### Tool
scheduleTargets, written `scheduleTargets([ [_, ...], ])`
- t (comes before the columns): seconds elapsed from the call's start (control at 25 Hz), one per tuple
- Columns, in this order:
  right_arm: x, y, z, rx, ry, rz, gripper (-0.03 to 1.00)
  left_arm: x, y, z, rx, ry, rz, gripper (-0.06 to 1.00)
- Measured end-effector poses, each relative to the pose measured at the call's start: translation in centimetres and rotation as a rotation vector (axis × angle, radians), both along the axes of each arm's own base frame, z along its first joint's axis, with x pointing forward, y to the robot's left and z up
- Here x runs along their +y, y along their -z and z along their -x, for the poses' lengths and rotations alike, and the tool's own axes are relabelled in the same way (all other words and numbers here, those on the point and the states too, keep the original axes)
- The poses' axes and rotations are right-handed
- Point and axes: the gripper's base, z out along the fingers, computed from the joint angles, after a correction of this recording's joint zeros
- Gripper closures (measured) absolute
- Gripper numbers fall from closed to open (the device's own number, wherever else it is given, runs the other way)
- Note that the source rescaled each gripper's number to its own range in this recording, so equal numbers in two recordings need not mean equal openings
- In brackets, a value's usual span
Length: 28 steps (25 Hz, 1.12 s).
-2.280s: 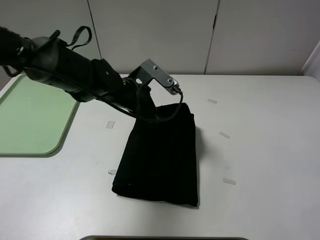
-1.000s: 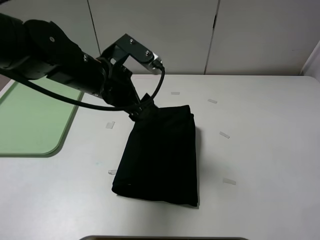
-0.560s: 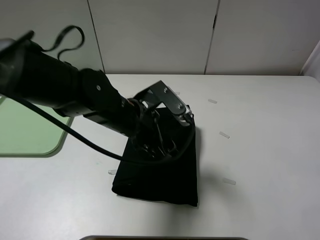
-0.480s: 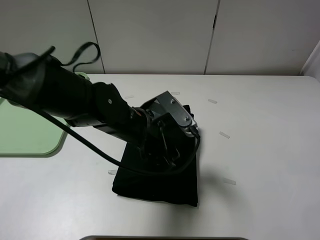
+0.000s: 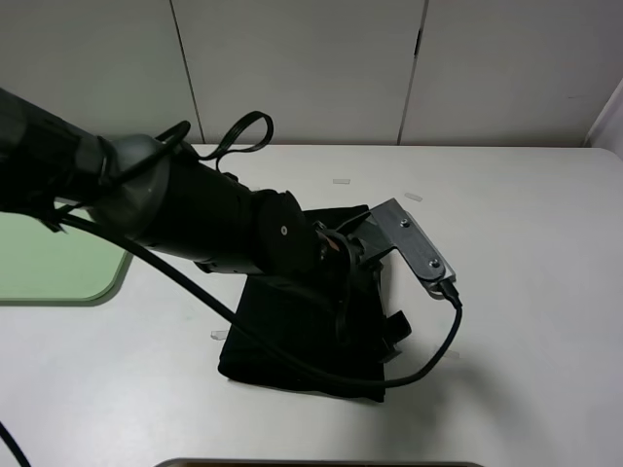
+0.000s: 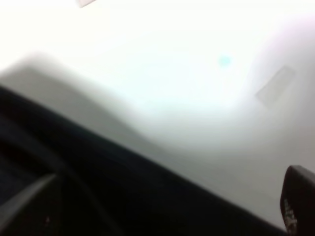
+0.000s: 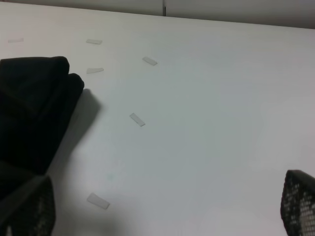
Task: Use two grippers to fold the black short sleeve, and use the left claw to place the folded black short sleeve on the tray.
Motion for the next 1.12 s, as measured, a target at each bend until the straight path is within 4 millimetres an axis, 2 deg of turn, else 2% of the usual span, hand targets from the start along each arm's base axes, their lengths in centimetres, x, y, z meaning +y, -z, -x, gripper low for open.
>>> scheduleTargets([
  [0.16, 0.0, 0.0, 0.0, 0.000, 0.000, 0.000, -0.03, -0.5, 0.4, 0.4, 0.010, -0.009, 0.004, 0.08],
  [0.28, 0.0, 0.0, 0.0, 0.000, 0.000, 0.000, -0.03, -0.5, -1.2, 0.1, -0.016, -0.031, 0.050, 0.08],
  [0.32, 0.0, 0.0, 0.0, 0.000, 0.000, 0.000, -0.03, -0.5, -1.2, 0.1, -0.016, -0.031, 0.050, 0.08],
  [0.4, 0.0, 0.0, 0.0, 0.000, 0.000, 0.000, -0.03, 0.1, -4.0, -0.6, -0.055, -0.054, 0.112, 0.08],
  [0.52, 0.0, 0.0, 0.0, 0.000, 0.000, 0.000, -0.03, 1.3, -6.8, -1.6, -0.100, -0.070, 0.160, 0.08],
  [0.64, 0.0, 0.0, 0.0, 0.000, 0.000, 0.000, -0.03, 2.4, -7.5, -2.1, -0.119, -0.060, 0.148, 0.08],
  [0.72, 0.0, 0.0, 0.0, 0.000, 0.000, 0.000, -0.03, 3.7, -7.4, -2.5, -0.125, -0.051, 0.112, 0.08],
  [0.88, 0.0, 0.0, 0.0, 0.000, 0.000, 0.000, -0.03, 6.5, -5.5, -3.0, -0.123, -0.028, -0.002, 0.08],
  [1.12, 0.0, 0.0, 0.0, 0.000, 0.000, 0.000, -0.03, 8.8, -2.8, -1.8, -0.160, 0.130, -0.180, 0.08],
])
